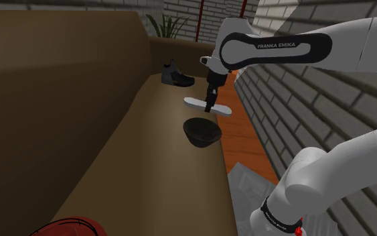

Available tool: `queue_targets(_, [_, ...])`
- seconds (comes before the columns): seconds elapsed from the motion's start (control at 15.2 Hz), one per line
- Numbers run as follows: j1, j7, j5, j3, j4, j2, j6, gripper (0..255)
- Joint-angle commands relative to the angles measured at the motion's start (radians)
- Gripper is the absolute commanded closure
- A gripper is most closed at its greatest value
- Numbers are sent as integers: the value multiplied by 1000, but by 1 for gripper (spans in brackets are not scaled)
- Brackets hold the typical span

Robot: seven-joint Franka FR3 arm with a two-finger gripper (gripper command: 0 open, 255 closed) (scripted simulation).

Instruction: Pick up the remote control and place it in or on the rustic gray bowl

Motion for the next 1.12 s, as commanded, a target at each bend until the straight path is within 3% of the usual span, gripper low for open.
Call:
queue_targets(0.0, [-2,-5,-2,-3,-29,-5,24,255])
queue_targets(0.73, [-3,-8,-3,-9,-155,28,184,255])
queue_targets(1.06, [-3,-8,-3,-9,-155,28,184,255])
